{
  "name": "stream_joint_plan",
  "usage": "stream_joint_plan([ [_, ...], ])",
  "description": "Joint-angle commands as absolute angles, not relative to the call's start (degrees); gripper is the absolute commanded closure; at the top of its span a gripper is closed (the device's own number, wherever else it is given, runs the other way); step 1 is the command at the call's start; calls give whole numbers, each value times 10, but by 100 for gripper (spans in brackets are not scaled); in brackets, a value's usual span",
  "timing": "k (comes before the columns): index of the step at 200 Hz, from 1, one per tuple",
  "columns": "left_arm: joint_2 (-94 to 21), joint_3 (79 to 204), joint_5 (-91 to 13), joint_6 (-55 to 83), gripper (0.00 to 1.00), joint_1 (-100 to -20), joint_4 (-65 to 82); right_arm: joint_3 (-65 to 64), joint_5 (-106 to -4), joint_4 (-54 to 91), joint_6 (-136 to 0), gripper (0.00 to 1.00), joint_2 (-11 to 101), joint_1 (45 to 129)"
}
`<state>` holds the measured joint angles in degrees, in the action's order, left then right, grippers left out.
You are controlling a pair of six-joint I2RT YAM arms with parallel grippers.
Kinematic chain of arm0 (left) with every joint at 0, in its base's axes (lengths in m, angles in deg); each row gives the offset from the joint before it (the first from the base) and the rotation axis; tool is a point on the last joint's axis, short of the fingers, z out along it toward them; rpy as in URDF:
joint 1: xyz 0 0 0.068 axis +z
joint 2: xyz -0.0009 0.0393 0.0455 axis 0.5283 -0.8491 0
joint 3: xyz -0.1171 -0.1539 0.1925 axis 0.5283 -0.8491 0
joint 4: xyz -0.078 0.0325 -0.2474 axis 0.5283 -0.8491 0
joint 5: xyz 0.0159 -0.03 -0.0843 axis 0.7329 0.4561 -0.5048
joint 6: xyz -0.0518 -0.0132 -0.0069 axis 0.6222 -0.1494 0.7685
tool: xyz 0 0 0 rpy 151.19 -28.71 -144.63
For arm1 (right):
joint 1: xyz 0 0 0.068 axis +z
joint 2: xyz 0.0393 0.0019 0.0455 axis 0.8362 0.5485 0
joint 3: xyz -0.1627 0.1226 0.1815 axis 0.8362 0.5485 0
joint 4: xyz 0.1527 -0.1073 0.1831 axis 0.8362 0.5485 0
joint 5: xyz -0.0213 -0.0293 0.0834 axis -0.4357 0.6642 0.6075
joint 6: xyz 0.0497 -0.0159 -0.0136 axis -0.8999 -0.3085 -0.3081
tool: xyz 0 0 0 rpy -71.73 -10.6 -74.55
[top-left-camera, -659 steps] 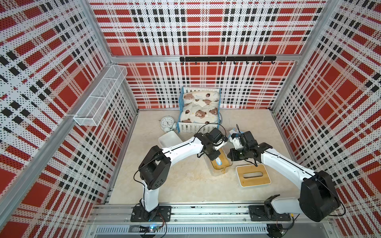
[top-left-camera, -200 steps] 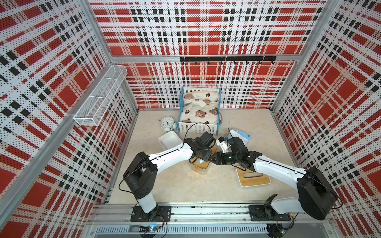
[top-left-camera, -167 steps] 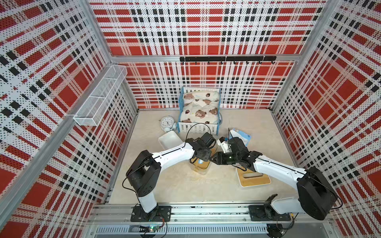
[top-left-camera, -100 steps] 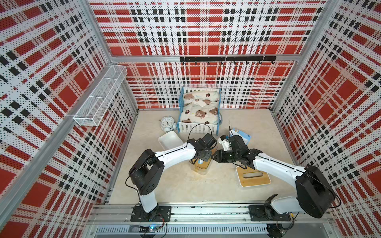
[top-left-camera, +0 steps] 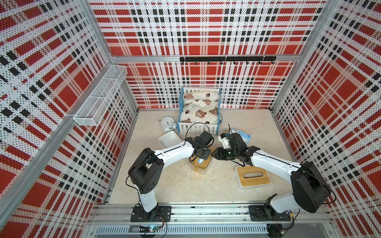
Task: Put the tissue paper into the tissue box
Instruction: Pull the paper towel from the tissue box.
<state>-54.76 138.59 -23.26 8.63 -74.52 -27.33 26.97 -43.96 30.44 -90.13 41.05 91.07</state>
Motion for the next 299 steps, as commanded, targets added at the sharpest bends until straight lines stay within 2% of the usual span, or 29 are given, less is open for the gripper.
stream_joint_plan([
  [1, -514, 1365, -308, 79, 100, -724, -228, 254, -453, 305, -907, 65, 422, 908],
  [69, -481, 1347, -321, 71, 100, -689, -225, 251, -479, 338, -902, 69, 426, 908],
  [95, -479, 1345, -299, 68, 96, -683, -233, 252, -483, 344, -901, 70, 421, 908],
  [131, -464, 1350, -283, 65, 81, -688, -239, 249, -482, 349, -899, 70, 418, 908],
  [168, -449, 1368, -223, 36, 64, -732, -244, 239, -481, 356, -893, 70, 416, 908],
  [208, -487, 1398, -158, -1, 53, -782, -272, 238, -486, 366, -887, 70, 409, 907],
  [299, -556, 1422, -146, -5, 50, -780, -307, 252, -485, 365, -883, 69, 399, 899],
])
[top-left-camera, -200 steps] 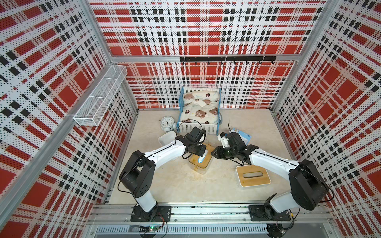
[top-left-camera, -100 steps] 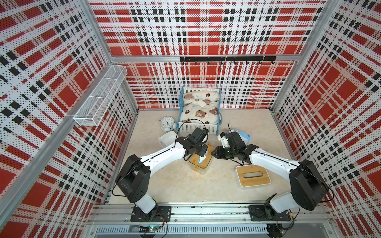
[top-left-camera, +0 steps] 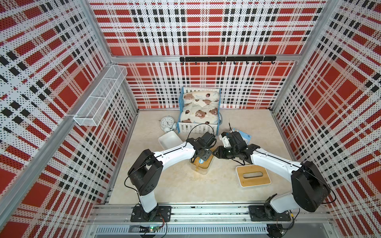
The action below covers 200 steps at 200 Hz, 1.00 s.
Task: Put the tissue paper into the tissue box
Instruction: Pull the paper towel from the tissue box.
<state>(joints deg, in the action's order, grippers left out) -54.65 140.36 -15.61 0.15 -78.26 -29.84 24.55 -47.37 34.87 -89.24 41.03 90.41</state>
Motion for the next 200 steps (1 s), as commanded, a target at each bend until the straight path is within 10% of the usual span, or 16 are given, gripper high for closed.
stream_joint_plan([
  [1, -556, 1422, -145, -5, 50, -780, -307, 252, -485, 365, -883, 69, 399, 899],
  [200, -461, 1361, -162, 68, 44, -758, -249, 245, -484, 370, -880, 69, 400, 899],
])
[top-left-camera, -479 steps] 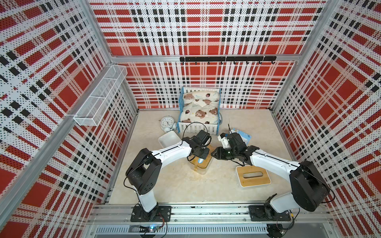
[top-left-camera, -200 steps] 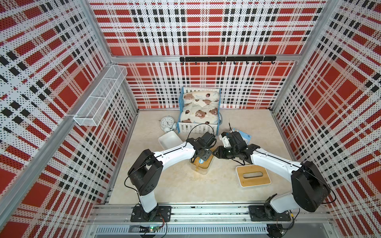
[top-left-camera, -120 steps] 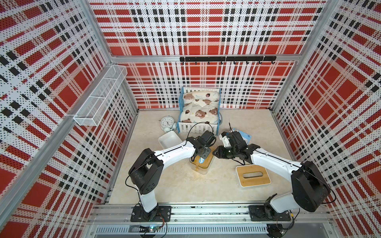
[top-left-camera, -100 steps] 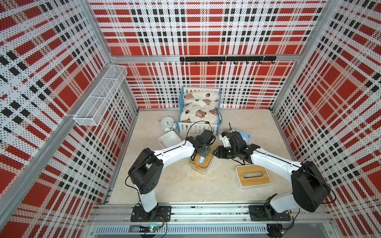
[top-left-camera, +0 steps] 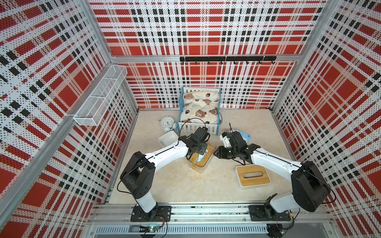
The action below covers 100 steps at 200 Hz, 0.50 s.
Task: Put the tissue paper into the tissue box
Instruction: Pull the paper towel from the tissue box.
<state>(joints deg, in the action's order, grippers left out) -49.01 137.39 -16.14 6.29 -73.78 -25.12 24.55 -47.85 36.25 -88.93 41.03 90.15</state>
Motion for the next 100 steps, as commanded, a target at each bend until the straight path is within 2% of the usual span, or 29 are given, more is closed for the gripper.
stream_joint_plan([
  [1, -461, 1360, -161, 68, 44, -759, -249, 245, -484, 370, -880, 69, 400, 899],
  [21, -465, 1351, -132, 78, 37, -769, -249, 245, -480, 366, -880, 69, 403, 899],
  [100, -514, 1351, -61, 77, 36, -766, -266, 244, -474, 360, -882, 67, 395, 899],
])
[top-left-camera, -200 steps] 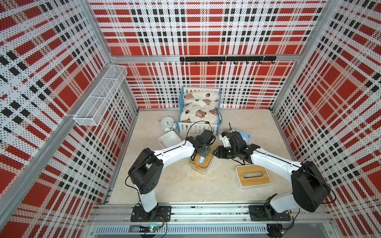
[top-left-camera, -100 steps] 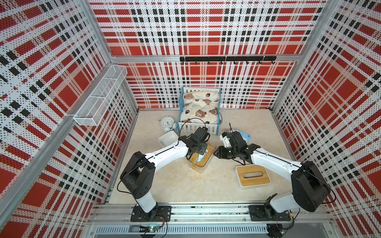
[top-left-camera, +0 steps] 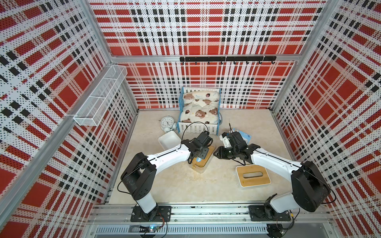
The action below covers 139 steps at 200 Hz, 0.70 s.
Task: Put the tissue paper into the tissue box
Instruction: Pull the paper towel from the tissue box.
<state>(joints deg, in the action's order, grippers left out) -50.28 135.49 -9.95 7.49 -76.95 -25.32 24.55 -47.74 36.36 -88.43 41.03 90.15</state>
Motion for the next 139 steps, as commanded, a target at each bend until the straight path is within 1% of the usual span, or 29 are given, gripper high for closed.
stream_joint_plan([
  [1, -514, 1351, -61, 77, 36, -766, -265, 244, -473, 359, -881, 67, 395, 899],
  [35, -504, 1352, -60, 78, 37, -764, -266, 246, -464, 347, -888, 65, 383, 897],
  [53, -497, 1351, -79, 79, 42, -758, -265, 249, -451, 321, -901, 62, 381, 895],
  [67, -500, 1351, -86, 78, 48, -756, -265, 247, -445, 302, -911, 60, 389, 896],
  [83, -503, 1351, -92, 77, 51, -754, -265, 244, -443, 281, -922, 59, 402, 896],
  [116, -502, 1348, -97, 76, 56, -752, -265, 227, -461, 280, -929, 59, 432, 896],
  [139, -495, 1346, -97, 71, 56, -746, -268, 213, -485, 307, -922, 60, 453, 896],
])
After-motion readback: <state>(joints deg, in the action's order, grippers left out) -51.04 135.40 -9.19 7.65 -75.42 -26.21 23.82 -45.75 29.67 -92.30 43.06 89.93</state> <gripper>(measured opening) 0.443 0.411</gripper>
